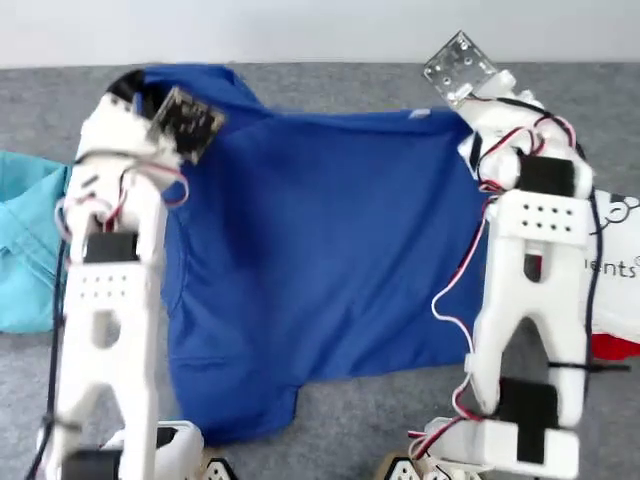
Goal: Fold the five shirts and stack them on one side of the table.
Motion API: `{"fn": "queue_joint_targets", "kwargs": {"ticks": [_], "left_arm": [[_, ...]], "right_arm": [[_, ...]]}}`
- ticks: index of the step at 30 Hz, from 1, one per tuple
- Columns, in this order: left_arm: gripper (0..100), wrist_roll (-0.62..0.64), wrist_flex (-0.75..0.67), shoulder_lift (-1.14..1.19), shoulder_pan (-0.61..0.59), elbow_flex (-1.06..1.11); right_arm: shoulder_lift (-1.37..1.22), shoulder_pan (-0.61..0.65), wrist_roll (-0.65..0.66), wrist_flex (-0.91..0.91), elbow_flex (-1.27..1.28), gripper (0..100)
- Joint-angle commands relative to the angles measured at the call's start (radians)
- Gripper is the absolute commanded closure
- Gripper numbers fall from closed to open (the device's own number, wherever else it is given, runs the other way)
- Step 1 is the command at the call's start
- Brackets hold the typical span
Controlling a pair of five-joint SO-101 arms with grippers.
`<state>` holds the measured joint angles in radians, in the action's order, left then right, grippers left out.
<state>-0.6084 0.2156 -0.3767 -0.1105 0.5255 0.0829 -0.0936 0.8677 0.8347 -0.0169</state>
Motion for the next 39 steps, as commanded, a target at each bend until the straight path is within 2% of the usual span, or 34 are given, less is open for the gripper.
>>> {"fn": "queue_joint_targets", "kwargs": {"ticks": [1,6,10,15,25,32,39], "left_arm": [[99,-0.015,-0.032,0.15,0.002,-0.223],[99,-0.02,-0.029,0.321,0.006,-0.384],[99,-0.021,-0.02,0.365,0.008,-0.406],[99,-0.061,0.206,0.328,0.009,-0.398],[99,-0.215,0.743,0.061,0.063,-0.254],[99,-0.218,0.905,-0.15,0.066,-0.067],[99,-0.219,1.036,-0.377,0.121,0.156]], "right_arm": [[-0.048,0.004,0.011,-0.171,-0.014,98.8],[-0.157,0.005,0.012,-0.332,-0.014,98.8],[-0.237,0.013,0.055,-0.387,-0.014,98.8],[-0.268,0.015,0.075,-0.367,-0.009,98.8],[-0.262,-0.005,0.123,0.025,-0.015,98.8],[-0.211,-0.008,0.124,0.282,-0.012,98.8],[-0.217,-0.024,0.124,0.479,-0.011,98.4]]}}
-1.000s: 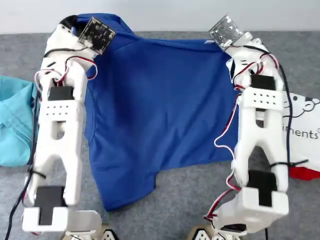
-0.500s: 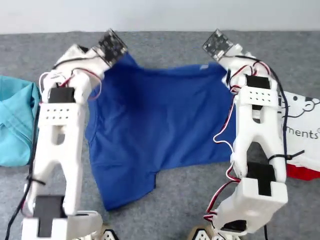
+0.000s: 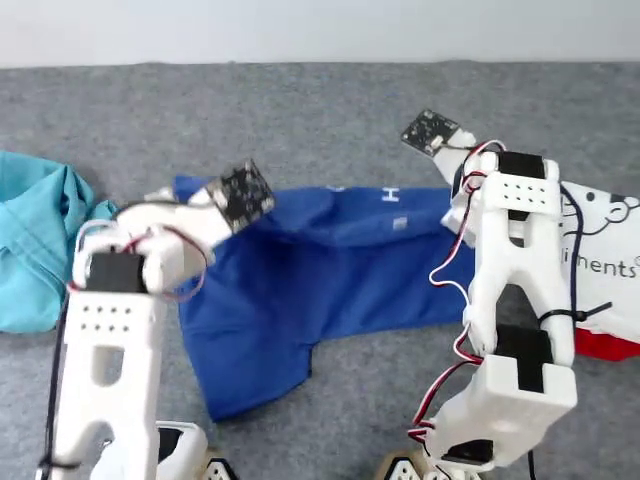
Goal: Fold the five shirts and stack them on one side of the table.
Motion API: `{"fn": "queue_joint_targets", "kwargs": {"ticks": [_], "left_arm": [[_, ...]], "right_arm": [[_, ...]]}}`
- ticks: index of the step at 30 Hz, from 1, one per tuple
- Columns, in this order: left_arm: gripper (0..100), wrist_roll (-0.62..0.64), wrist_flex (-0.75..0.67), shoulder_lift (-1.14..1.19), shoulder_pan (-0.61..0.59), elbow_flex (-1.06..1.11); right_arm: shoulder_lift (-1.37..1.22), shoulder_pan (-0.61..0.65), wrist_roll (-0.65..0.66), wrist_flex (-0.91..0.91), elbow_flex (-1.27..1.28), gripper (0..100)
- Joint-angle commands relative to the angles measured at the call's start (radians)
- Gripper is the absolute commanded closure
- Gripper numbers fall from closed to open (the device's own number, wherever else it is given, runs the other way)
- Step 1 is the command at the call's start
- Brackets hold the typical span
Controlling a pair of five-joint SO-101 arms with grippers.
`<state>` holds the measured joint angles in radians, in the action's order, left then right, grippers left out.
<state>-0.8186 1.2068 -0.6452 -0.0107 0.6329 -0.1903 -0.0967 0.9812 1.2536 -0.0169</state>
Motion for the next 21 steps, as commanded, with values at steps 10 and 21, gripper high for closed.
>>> {"fn": "queue_joint_targets", "kwargs": {"ticks": [10,21], "left_arm": [[99,-0.009,0.18,-0.407,0.068,0.357],[99,-0.011,0.288,-0.686,0.068,0.503]], "right_arm": [[0.056,-0.05,0.081,0.17,0.068,98.4],[0.056,-0.104,0.097,0.173,0.094,98.4]]}}
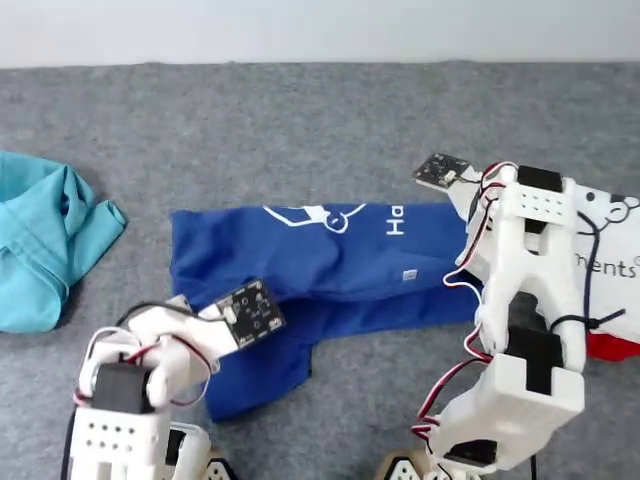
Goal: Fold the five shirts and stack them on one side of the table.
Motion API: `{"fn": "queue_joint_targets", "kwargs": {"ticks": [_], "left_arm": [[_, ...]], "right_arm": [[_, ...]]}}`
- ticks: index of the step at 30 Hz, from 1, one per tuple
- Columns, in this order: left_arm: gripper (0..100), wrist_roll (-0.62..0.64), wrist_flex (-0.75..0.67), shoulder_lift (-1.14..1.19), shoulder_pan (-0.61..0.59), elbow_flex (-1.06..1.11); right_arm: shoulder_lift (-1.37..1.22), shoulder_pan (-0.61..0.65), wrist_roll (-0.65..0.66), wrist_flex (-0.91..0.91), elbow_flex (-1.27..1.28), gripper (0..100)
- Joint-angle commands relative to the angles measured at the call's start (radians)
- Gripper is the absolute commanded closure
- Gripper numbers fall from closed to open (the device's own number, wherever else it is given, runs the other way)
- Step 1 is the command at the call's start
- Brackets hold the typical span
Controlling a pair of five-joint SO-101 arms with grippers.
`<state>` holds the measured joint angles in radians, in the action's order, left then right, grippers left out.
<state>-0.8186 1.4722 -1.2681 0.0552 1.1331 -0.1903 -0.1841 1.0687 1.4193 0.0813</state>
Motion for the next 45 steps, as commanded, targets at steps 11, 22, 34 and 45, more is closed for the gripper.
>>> {"fn": "queue_joint_targets", "kwargs": {"ticks": [11,22,34,45], "left_arm": [[88,-0.005,0.032,-0.262,-0.008,0.008],[87,-0.005,0.025,-0.454,-0.008,0.007],[99,-0.005,-0.236,-0.542,-0.212,0.2],[99,-0.003,-0.241,-0.542,-0.149,0.328]], "right_arm": [[0.064,-0.025,0.048,0.097,-0.009,89.4],[0.067,-0.084,0.046,0.116,-0.094,79.1],[0.041,0.173,-0.138,0.102,-0.143,97.5],[-0.056,0.211,-0.222,0.159,-0.147,98.0]]}}
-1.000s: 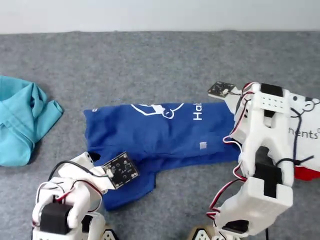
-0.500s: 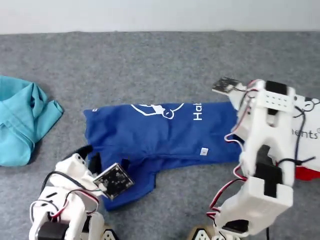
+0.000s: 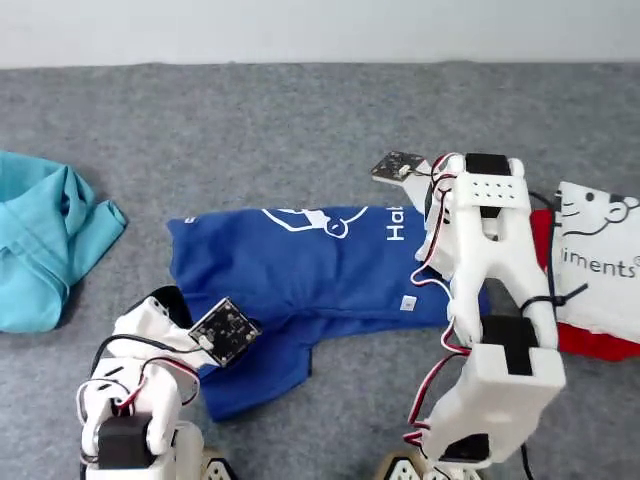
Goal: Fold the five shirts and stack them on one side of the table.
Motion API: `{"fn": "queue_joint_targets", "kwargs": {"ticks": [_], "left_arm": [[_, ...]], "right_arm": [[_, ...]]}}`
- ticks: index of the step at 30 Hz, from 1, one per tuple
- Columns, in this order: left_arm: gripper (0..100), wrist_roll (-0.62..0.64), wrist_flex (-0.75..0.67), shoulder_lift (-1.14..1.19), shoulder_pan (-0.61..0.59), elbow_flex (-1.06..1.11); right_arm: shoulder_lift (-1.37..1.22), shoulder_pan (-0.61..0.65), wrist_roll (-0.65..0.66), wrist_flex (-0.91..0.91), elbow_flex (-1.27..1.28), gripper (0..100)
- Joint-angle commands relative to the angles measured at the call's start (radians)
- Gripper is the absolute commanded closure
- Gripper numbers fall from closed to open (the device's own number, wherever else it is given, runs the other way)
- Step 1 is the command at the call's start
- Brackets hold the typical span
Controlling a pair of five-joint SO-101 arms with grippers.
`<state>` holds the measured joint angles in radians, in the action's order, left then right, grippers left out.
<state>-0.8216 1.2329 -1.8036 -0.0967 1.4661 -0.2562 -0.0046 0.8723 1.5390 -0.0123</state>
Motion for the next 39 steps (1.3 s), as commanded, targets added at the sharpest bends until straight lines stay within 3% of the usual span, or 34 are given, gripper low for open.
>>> {"fn": "queue_joint_targets", "kwargs": {"ticks": [1,9,12,15,20,29,39], "left_arm": [[99,0.0,0.002,-0.006,-0.006,-0.007],[99,0.057,0.002,-0.006,-0.279,-0.01],[99,0.057,0.002,-0.008,-0.391,-0.008],[99,0.057,0.002,-0.008,-0.486,-0.004],[99,0.057,0.003,-0.008,-0.594,0.033],[99,0.058,0.003,-0.009,-0.641,0.056],[99,0.133,0.003,-0.009,-0.637,0.051]], "right_arm": [[0.012,0.061,-0.026,0.061,-0.054,98.0],[0.012,0.317,-0.028,0.119,-0.054,97.2],[0.013,0.42,-0.046,0.113,-0.054,89.6],[0.007,0.506,-0.149,0.113,-0.106,80.6],[0.005,0.638,-0.241,0.088,-0.216,75.6],[-0.087,0.855,-0.315,0.059,-0.23,75.4],[-0.288,0.898,-0.356,0.05,-0.477,75.6]]}}
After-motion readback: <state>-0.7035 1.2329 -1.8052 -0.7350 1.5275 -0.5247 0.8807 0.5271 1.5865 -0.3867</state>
